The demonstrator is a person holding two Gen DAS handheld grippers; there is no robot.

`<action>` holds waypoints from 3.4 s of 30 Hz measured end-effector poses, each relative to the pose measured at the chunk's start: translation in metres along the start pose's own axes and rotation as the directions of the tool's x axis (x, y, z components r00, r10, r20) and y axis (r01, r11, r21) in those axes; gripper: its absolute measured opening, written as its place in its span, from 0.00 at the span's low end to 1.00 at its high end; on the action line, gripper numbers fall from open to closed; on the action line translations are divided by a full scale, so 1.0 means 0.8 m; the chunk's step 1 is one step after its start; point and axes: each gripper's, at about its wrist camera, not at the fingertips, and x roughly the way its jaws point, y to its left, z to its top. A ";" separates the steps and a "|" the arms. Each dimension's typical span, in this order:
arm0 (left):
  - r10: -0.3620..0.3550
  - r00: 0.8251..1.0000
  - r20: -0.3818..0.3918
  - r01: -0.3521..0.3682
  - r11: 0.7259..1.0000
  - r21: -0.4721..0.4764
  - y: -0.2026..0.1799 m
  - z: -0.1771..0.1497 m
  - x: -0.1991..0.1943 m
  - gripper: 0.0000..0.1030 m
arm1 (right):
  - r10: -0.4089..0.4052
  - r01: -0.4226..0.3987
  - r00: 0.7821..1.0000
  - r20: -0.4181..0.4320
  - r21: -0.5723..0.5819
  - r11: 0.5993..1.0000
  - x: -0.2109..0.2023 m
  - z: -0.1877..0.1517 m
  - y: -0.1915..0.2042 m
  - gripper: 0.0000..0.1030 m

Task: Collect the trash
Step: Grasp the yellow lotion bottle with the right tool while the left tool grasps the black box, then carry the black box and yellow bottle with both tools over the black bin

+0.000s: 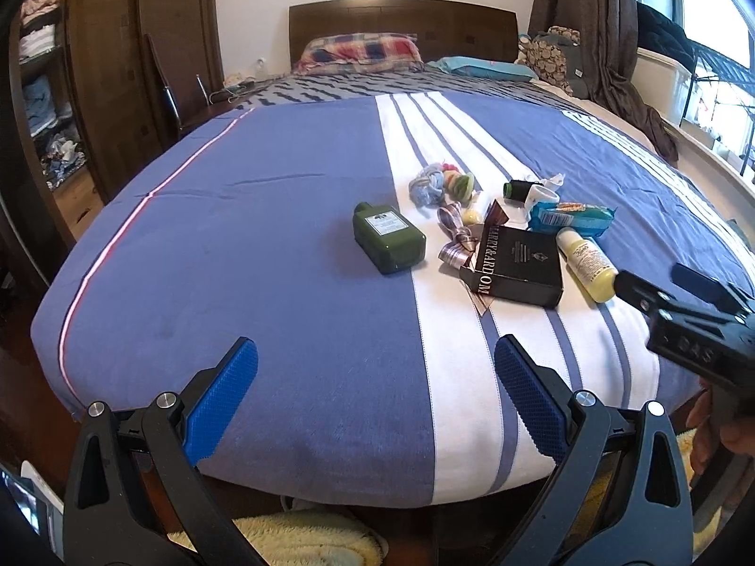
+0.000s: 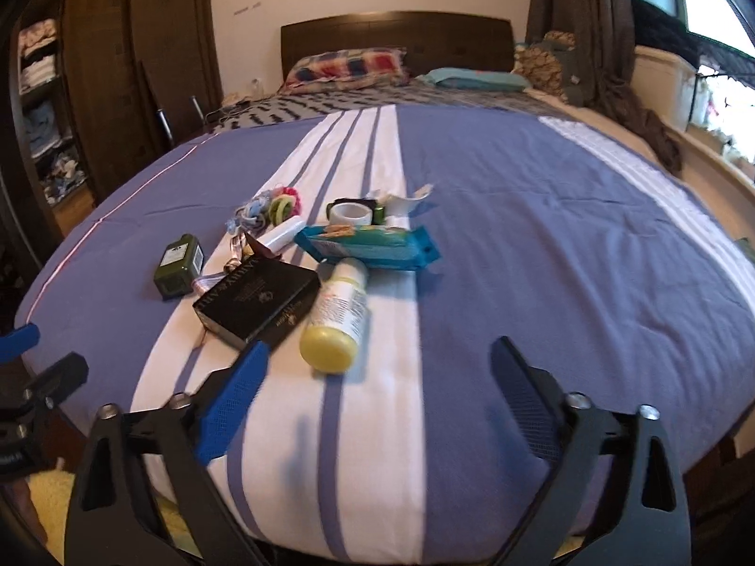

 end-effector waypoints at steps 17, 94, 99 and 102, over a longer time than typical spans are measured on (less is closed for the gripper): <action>-0.175 0.984 -0.031 0.178 0.978 0.112 -0.043 0.033 0.058 0.90 | -0.031 0.028 0.997 -0.068 -0.042 0.999 0.054 0.009 -0.008 0.34; -0.398 0.874 -0.280 0.414 0.910 0.000 -0.106 -0.169 -0.034 0.66 | 0.107 -0.112 0.962 -0.250 -0.006 0.994 -0.109 -0.169 -0.029 0.31; -0.373 0.856 -0.358 0.397 0.918 -0.006 -0.110 -0.191 0.009 0.66 | 0.139 -0.137 0.928 -0.345 0.029 0.990 -0.068 -0.199 -0.028 0.31; -0.367 0.834 -0.413 0.393 0.919 -0.024 -0.114 -0.209 0.037 0.66 | 0.138 -0.133 0.911 -0.388 0.039 0.990 -0.049 -0.213 -0.026 0.31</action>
